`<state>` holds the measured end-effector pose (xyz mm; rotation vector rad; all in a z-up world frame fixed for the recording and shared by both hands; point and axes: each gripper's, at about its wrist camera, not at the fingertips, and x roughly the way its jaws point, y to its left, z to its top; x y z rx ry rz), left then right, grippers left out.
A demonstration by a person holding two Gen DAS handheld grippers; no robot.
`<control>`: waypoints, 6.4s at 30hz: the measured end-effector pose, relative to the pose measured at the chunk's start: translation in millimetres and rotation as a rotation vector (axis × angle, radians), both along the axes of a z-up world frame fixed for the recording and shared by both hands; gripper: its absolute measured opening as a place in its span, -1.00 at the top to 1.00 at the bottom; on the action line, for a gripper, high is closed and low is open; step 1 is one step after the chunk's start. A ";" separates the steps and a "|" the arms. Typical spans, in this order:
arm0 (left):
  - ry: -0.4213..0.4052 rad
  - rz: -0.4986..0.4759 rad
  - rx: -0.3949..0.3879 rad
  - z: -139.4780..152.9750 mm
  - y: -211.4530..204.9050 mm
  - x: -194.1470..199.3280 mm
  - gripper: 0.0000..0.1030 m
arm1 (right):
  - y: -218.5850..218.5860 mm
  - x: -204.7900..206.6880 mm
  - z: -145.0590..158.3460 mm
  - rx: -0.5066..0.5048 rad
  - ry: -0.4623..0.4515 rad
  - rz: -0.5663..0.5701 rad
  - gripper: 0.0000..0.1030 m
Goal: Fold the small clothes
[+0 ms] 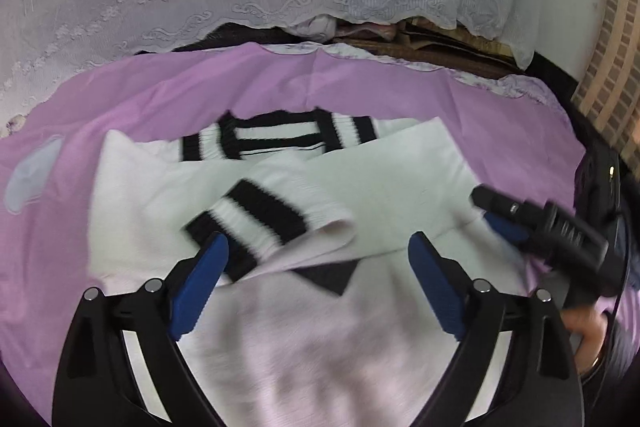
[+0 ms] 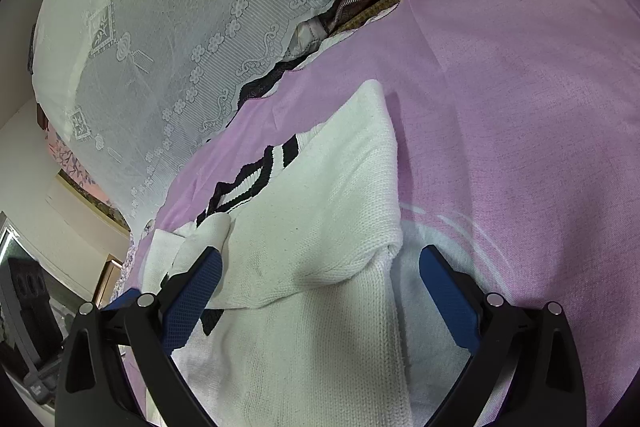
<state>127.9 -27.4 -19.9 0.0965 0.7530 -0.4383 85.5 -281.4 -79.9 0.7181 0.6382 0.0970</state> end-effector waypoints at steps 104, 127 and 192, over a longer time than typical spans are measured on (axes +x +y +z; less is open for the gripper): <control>0.067 0.506 0.011 -15.4 130.3 113.5 -0.92 | 50.6 68.1 40.6 -0.318 -0.043 0.158 0.73; 0.118 0.342 0.060 -46.5 95.6 81.5 -0.92 | 43.5 65.2 15.7 -0.241 0.038 0.173 0.64; 0.390 -0.252 -0.607 -68.3 152.2 -202.1 -0.88 | 14.5 -241.3 0.0 0.039 0.034 0.434 -0.30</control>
